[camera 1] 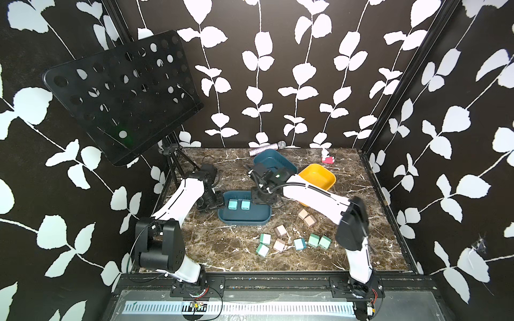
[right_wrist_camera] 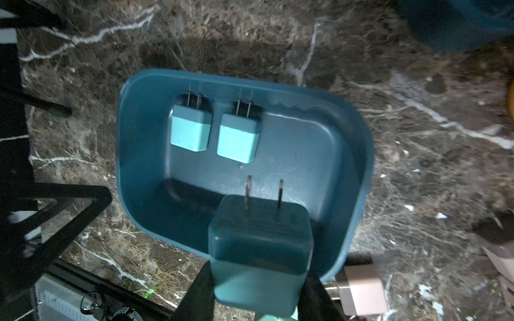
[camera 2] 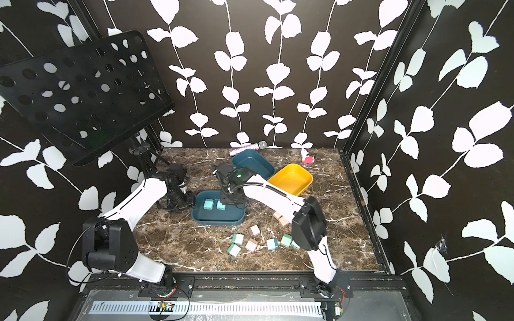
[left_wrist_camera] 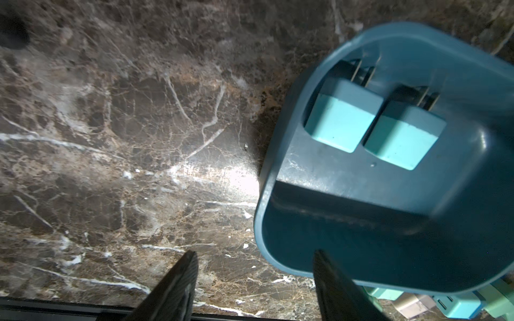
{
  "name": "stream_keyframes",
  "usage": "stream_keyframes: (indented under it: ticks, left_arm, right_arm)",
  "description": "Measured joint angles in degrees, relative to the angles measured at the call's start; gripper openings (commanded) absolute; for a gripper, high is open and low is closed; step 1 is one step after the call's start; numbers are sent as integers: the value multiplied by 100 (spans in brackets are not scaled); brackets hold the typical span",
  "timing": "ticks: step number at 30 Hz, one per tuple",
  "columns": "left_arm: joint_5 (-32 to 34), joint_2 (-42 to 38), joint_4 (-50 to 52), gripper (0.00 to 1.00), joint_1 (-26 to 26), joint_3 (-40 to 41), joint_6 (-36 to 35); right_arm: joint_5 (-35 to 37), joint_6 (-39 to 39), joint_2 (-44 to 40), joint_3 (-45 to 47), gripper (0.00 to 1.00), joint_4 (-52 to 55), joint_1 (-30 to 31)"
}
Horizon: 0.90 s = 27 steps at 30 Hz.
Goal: Place the plugs by color into the storage box
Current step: Place the plug in the storage box.
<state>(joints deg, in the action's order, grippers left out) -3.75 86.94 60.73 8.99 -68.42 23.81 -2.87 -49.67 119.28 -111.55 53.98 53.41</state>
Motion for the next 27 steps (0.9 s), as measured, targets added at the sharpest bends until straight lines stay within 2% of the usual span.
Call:
stream_keyframes:
  ticks: [7,20,25,27]
  left_arm:
    - [17,-7,94,67,-59,-2,-48]
    - [17,-433,184,67,-59,177,37]
    - [35,-459,201,67,-59,225,87]
    - [52,-459,197,67,-59,225,125]
  right_arm:
    - [-31,24,697,-94,34,87,15]
    - [-20,20,1351,-197,34,-236,-348]
    - [-59,44,1602,-555,39,-240,-369]
    - [-61,63,1633,-584,46,-236,-363]
